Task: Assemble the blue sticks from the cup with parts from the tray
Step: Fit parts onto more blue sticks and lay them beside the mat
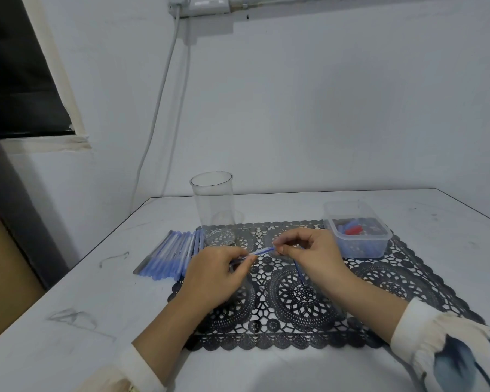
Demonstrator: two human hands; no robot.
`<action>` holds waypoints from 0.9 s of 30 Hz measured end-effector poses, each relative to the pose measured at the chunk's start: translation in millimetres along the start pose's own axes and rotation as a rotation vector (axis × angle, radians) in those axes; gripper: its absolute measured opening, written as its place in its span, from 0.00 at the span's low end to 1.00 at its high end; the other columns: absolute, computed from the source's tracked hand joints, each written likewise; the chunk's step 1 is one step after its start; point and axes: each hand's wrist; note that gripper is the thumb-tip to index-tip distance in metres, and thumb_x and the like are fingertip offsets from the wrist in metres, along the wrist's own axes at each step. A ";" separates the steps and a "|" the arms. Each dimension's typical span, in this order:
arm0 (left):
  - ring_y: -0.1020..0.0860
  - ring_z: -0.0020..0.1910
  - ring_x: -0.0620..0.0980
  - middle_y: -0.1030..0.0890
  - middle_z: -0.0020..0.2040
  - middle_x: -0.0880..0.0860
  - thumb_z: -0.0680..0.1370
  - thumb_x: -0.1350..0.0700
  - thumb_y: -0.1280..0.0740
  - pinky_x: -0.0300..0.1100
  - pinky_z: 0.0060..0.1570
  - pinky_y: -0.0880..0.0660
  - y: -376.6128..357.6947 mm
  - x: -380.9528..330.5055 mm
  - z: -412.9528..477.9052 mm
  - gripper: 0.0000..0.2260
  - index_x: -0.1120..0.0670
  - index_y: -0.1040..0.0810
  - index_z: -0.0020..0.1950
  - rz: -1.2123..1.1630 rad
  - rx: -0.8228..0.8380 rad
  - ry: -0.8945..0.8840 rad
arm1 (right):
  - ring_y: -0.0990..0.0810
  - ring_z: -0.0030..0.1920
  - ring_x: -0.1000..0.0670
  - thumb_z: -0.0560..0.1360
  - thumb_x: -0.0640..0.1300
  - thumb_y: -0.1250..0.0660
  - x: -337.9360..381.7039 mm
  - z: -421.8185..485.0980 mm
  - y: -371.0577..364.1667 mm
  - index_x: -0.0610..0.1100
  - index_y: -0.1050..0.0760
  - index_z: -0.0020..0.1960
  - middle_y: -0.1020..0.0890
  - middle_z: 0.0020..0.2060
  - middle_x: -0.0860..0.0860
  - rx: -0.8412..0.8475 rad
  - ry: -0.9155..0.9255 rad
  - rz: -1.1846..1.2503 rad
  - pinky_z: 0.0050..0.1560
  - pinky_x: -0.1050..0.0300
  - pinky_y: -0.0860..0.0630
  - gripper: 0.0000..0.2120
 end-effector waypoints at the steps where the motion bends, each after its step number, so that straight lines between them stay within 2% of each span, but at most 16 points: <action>1: 0.27 0.29 0.37 0.23 0.32 0.40 0.76 0.45 0.37 0.28 0.29 0.37 0.4 -0.3 -0.2 0.11 0.46 0.18 0.52 0.000 -0.001 -0.003 | 0.17 0.42 0.50 0.68 0.29 0.29 -0.8 -0.1 -0.3 0.50 0.17 0.33 0.16 0.36 0.50 0.015 -0.006 0.016 0.47 0.59 0.21 0.16; 3: 0.26 0.29 0.37 0.23 0.32 0.40 0.76 0.45 0.36 0.27 0.28 0.38 0.6 -0.8 -0.3 0.11 0.46 0.18 0.52 -0.006 0.001 -0.006 | 0.16 0.43 0.47 0.68 0.30 0.29 -2.6 -0.1 -0.8 0.51 0.17 0.35 0.16 0.37 0.48 0.034 -0.009 0.028 0.51 0.53 0.21 0.16; 5: 0.25 0.30 0.37 0.21 0.33 0.40 0.76 0.45 0.36 0.26 0.29 0.37 0.6 -0.3 -0.3 0.11 0.46 0.18 0.53 -0.021 0.007 -0.011 | 0.16 0.42 0.48 0.68 0.30 0.29 -2.9 -0.3 -0.6 0.50 0.17 0.35 0.15 0.37 0.48 0.036 -0.006 0.028 0.52 0.51 0.21 0.15; 11: 0.27 0.30 0.36 0.21 0.34 0.41 0.76 0.46 0.36 0.27 0.31 0.37 -0.1 0.6 -1.0 0.10 0.46 0.18 0.53 -0.044 0.010 -0.046 | 0.17 0.39 0.49 0.69 0.29 0.30 -3.2 -1.0 -2.1 0.46 0.19 0.39 0.16 0.36 0.48 0.039 0.016 0.029 0.50 0.54 0.21 0.12; 15: 0.28 0.29 0.34 0.22 0.34 0.39 0.76 0.46 0.35 0.26 0.30 0.38 -1.0 2.5 -0.9 0.10 0.46 0.18 0.52 -0.043 -0.013 -0.091 | 0.19 0.33 0.49 0.71 0.29 0.33 -2.8 -1.5 -2.3 0.43 0.20 0.42 0.17 0.33 0.47 0.070 -0.008 0.094 0.41 0.59 0.20 0.10; 19: 0.28 0.31 0.31 0.18 0.37 0.40 0.76 0.45 0.35 0.25 0.34 0.35 -2.6 3.4 -1.2 0.10 0.45 0.17 0.51 -0.010 -0.023 -0.136 | 0.24 0.25 0.51 0.74 0.30 0.36 -7.1 -0.9 -3.6 0.42 0.21 0.45 0.21 0.27 0.47 0.123 -0.007 0.069 0.29 0.61 0.25 0.09; 22: 0.24 0.33 0.36 0.17 0.38 0.42 0.75 0.45 0.35 0.34 0.37 0.25 -4.3 4.4 -1.5 0.09 0.45 0.17 0.50 -0.006 -0.028 -0.141 | 0.28 0.21 0.54 0.76 0.33 0.37 -9.8 -0.5 -2.8 0.43 0.21 0.46 0.24 0.23 0.50 0.140 -0.019 -0.035 0.25 0.62 0.29 0.08; 24: 0.23 0.33 0.37 0.17 0.37 0.42 0.75 0.44 0.35 0.37 0.36 0.23 -5.3 5.5 -1.7 0.10 0.45 0.17 0.50 0.000 -0.019 -0.151 | 0.29 0.20 0.55 0.77 0.35 0.37 -11.5 -0.7 -2.8 0.44 0.21 0.48 0.24 0.23 0.52 0.151 -0.033 -0.073 0.22 0.63 0.32 0.08; 27: 0.24 0.33 0.37 0.17 0.37 0.42 0.76 0.44 0.35 0.37 0.36 0.24 -5.7 5.9 -0.9 0.10 0.45 0.17 0.50 -0.001 -0.009 -0.150 | 0.27 0.22 0.53 0.77 0.38 0.38 -13.2 -0.2 -3.7 0.46 0.21 0.49 0.23 0.27 0.49 0.144 -0.056 -0.064 0.21 0.62 0.32 0.08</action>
Point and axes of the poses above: each hand's wrist, its own z-axis towards the middle knuckle, its own y-axis out of the back of the hand, x = y × z
